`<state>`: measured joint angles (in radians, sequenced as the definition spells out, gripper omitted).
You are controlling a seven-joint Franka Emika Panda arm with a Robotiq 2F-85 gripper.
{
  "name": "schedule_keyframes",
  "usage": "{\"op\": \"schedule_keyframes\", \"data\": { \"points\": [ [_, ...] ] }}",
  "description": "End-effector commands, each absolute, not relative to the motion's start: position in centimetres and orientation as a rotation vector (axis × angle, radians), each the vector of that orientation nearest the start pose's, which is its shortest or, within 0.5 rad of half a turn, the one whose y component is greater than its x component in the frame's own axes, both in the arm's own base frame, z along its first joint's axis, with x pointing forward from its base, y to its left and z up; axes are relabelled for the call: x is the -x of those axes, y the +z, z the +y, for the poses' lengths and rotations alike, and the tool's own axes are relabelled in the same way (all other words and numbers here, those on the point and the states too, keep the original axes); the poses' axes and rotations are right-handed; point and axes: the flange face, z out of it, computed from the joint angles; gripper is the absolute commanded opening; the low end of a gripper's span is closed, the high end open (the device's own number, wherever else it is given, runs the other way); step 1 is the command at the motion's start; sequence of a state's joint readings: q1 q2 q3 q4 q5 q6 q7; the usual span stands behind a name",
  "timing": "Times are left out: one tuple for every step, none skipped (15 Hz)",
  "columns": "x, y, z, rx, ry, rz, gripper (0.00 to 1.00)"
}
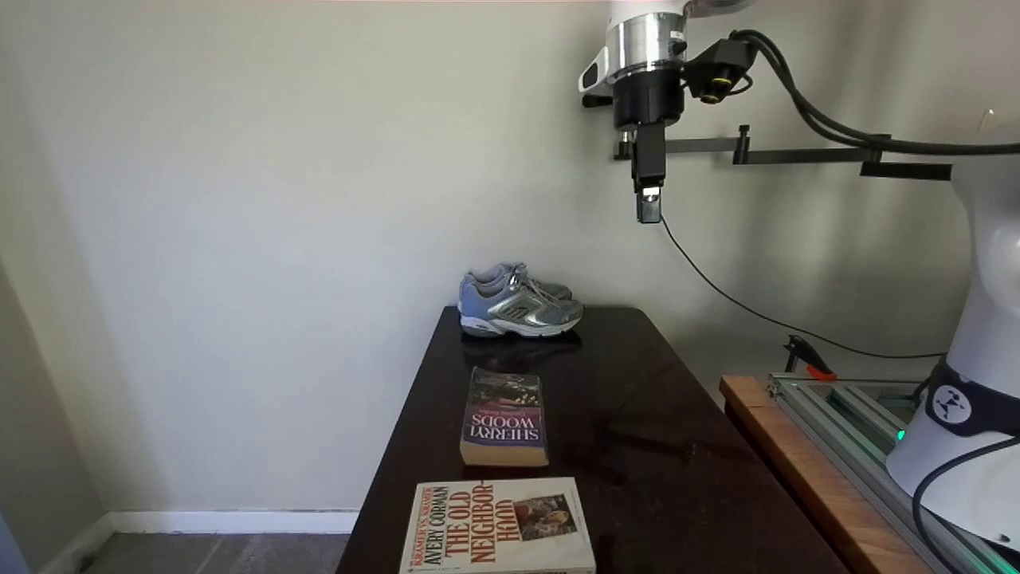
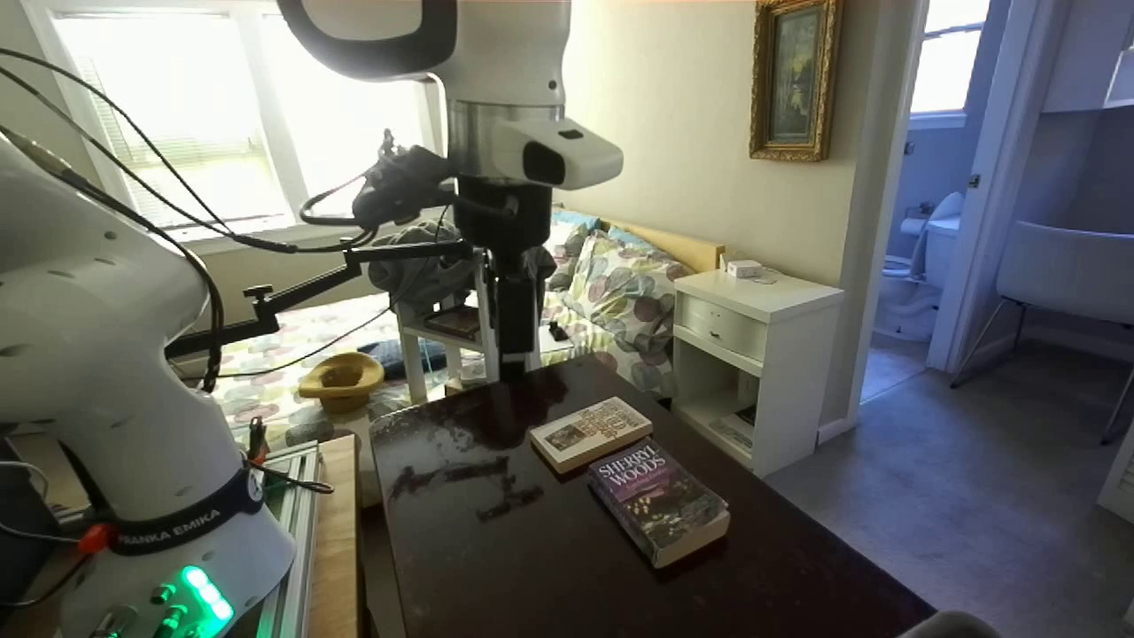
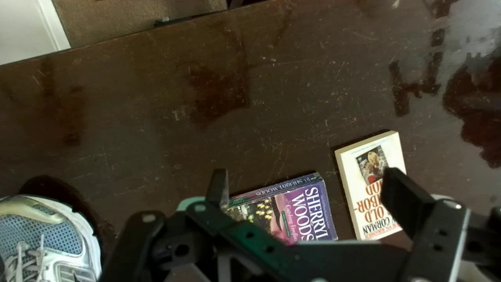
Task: Rotate the book on the right.
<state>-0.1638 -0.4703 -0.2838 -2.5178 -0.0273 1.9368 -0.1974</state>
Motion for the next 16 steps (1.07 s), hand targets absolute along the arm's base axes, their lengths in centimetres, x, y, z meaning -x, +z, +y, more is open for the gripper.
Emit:
{"op": "schedule_keyframes", "data": {
  "points": [
    [-36.0, 40.3, -16.7, 3.006, 0.077, 0.220, 1.00],
    [-36.3, 39.6, -16.5, 3.013, 0.062, 0.171, 1.00],
    [-36.6, 38.9, -16.2, 3.026, 0.050, 0.104, 1.00],
    [-37.0, 38.2, -16.0, 3.036, 0.034, 0.023, 1.00],
    [-37.3, 37.5, -15.8, 3.042, 0.020, -0.048, 1.00],
    [-37.7, 36.8, -15.5, 3.048, 0.004, -0.116, 1.00],
    [-38.1, 36.2, -15.4, 3.052, -0.014, -0.181, 1.00],
    [-38.6, 35.5, -15.3, 3.051, -0.048, -0.237, 1.00],
    [-38.9, 34.9, -15.2, 3.048, -0.071, -0.278, 1.00],
    [-39.3, 34.3, -15.2, 3.034, -0.100, -0.312, 1.00],
    [-39.5, 33.8, -15.2, 3.023, -0.127, -0.337, 1.00],
    [-39.8, 33.3, -15.1, 3.000, -0.147, -0.365, 1.00],
    [-40.1, 32.8, -15.0, 2.986, -0.162, -0.385, 1.00],
    [-40.3, 32.4, -14.8, 2.969, -0.176, -0.397, 1.00],
    [-40.5, 31.9, -14.7, 2.954, -0.183, -0.415, 1.00],
    [-40.8, 31.5, -14.6, 2.949, -0.190, -0.426, 1.00]
  ]
}}
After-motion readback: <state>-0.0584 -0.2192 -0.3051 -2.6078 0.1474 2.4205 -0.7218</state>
